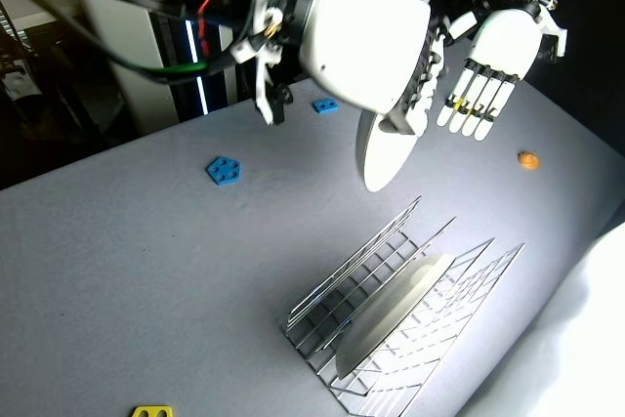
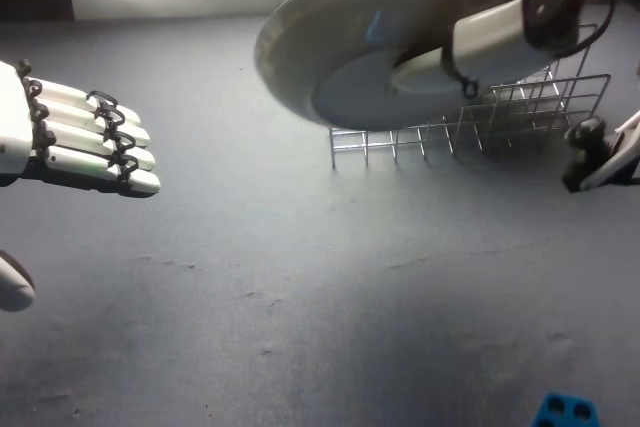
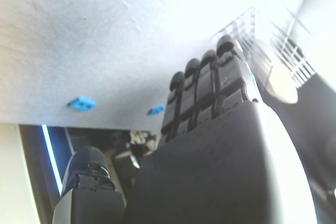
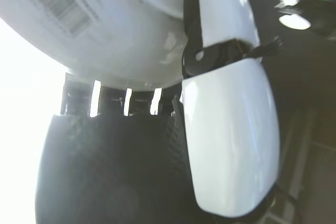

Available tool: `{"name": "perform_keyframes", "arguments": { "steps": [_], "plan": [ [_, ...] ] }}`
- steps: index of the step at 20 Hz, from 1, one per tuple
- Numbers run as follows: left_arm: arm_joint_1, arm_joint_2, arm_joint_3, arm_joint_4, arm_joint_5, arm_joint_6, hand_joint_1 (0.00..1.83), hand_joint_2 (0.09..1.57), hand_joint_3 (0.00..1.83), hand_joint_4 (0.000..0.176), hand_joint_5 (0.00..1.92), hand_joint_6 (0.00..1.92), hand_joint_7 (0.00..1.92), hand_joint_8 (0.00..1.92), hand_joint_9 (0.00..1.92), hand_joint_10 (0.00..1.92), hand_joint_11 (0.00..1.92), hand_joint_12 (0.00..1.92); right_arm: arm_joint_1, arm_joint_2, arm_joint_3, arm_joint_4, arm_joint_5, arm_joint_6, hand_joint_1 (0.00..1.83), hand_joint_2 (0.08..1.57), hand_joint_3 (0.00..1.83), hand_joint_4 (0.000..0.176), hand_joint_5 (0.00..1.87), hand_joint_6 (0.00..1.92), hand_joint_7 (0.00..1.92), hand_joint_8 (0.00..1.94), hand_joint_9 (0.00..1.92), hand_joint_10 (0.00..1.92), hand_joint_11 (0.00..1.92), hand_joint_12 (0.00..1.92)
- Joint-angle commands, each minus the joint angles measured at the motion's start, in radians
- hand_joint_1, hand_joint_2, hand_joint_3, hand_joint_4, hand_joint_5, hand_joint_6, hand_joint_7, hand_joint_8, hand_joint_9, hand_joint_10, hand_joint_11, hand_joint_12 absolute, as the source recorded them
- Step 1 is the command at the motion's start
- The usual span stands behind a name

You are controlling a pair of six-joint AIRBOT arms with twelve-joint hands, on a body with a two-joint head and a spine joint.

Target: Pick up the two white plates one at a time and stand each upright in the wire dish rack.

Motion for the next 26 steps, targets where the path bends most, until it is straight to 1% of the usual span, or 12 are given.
{"name": "perform_keyframes", "arguments": {
  "steps": [1, 4, 8, 9, 10, 12, 14, 16, 18, 21, 24, 26],
  "plan": [
    [-0.013, 0.002, 0.004, -0.058, -0.006, -0.001, 0.0, 1.05, 0.0, 0.0, 0.03, 0.0, 0.03, 0.0, 0.0, 0.0, 0.0, 0.0, 0.022, 0.004, 0.001, -0.028, 0.054, 0.037, 1.4, 1.05, 0.0, 0.0, 1.01, 0.81, 1.1, 0.82, 1.1, 0.96, 0.81, 1.2],
    [-0.019, 0.003, -0.003, -0.058, -0.005, -0.001, 0.0, 1.06, 0.0, 0.0, 0.03, 0.0, 0.03, 0.0, 0.01, 0.0, 0.0, 0.0, 0.026, 0.008, 0.032, -0.028, 0.023, 0.079, 1.39, 1.06, 0.0, 0.0, 0.98, 0.85, 1.09, 0.79, 1.11, 0.98, 0.83, 1.23],
    [-0.019, 0.003, 0.002, -0.058, -0.007, -0.001, 0.0, 1.06, 0.0, 0.0, 0.04, 0.01, 0.04, 0.0, 0.01, 0.0, 0.0, 0.0, 0.042, 0.007, 0.081, -0.029, -0.006, 0.125, 1.4, 1.04, 0.0, 0.0, 1.03, 0.77, 1.15, 0.69, 1.13, 0.94, 0.88, 1.2],
    [-0.019, 0.003, 0.002, -0.058, -0.007, -0.001, 0.0, 1.05, 0.0, 0.0, 0.05, 0.01, 0.05, 0.01, 0.02, 0.0, 0.0, 0.0, 0.044, 0.007, 0.09, -0.029, -0.01, 0.13, 1.4, 1.05, 0.0, 0.0, 1.01, 0.81, 1.13, 0.72, 1.11, 0.96, 0.86, 1.22],
    [-0.019, 0.003, 0.002, -0.058, -0.008, -0.001, 0.0, 1.05, 0.0, 0.0, 0.05, 0.01, 0.05, 0.0, 0.02, 0.01, 0.0, 0.0, 0.045, 0.007, 0.096, -0.029, -0.01, 0.131, 1.39, 1.06, 0.0, 0.0, 0.99, 0.84, 1.11, 0.75, 1.09, 1.0, 0.84, 1.23],
    [-0.019, 0.003, 0.003, -0.058, -0.008, -0.001, 0.0, 1.05, 0.0, 0.0, 0.04, 0.0, 0.04, 0.0, 0.01, 0.0, 0.0, 0.0, 0.048, 0.007, 0.106, -0.029, -0.009, 0.133, 1.39, 1.05, 0.0, 0.0, 1.01, 0.82, 1.14, 0.71, 1.09, 1.0, 0.84, 1.24],
    [-0.019, 0.001, 0.007, -0.058, -0.008, -0.001, 0.0, 1.05, 0.0, 0.0, 0.06, 0.01, 0.06, 0.01, 0.03, 0.01, 0.01, 0.0, 0.053, 0.005, 0.118, -0.029, -0.007, 0.136, 1.39, 1.05, 0.0, 0.0, 1.0, 0.83, 1.12, 0.74, 1.09, 1.01, 0.81, 1.26],
    [-0.018, -0.001, 0.008, -0.058, -0.008, -0.001, 0.0, 1.05, 0.0, 0.0, 0.05, 0.0, 0.05, 0.0, 0.02, 0.0, 0.0, 0.0, 0.058, 0.002, 0.131, -0.029, -0.005, 0.138, 1.39, 1.05, 0.0, 0.0, 1.0, 0.83, 1.13, 0.71, 1.1, 1.02, 0.82, 1.26],
    [-0.019, -0.001, 0.008, -0.058, -0.008, -0.001, 0.0, 1.05, 0.0, 0.0, 0.06, 0.01, 0.05, 0.0, 0.02, 0.0, 0.0, 0.0, 0.061, -0.002, 0.141, -0.029, -0.005, 0.138, 1.39, 1.05, 0.0, 0.0, 1.0, 0.84, 1.12, 0.73, 1.1, 0.99, 0.82, 1.26],
    [-0.019, -0.001, 0.01, -0.058, -0.008, -0.001, 0.0, 1.05, 0.0, 0.0, 0.04, 0.0, 0.04, 0.0, 0.01, 0.0, 0.0, 0.0, 0.073, -0.013, 0.169, -0.03, -0.055, 0.136, 1.4, 1.05, 0.0, 0.0, 1.01, 0.82, 1.14, 0.71, 1.1, 0.97, 0.83, 1.23],
    [-0.022, -0.001, 0.006, -0.058, -0.008, -0.001, 0.0, 1.05, 0.0, 0.0, 0.04, 0.0, 0.03, 0.0, 0.0, 0.0, 0.0, 0.0, 0.076, -0.022, 0.198, -0.066, -0.069, 0.133, 1.39, 1.05, 0.0, 0.0, 0.99, 0.84, 1.13, 0.74, 1.09, 0.98, 0.83, 1.23],
    [-0.024, -0.001, 0.002, -0.057, -0.008, -0.001, 0.0, 1.05, 0.0, 0.0, 0.02, 0.0, 0.02, 0.0, 0.0, 0.0, 0.0, 0.0, 0.082, -0.031, 0.225, -0.088, -0.13, 0.131, 1.39, 1.06, 0.0, 0.0, 0.99, 0.84, 1.12, 0.74, 1.08, 1.01, 0.84, 1.24]
  ]
}}
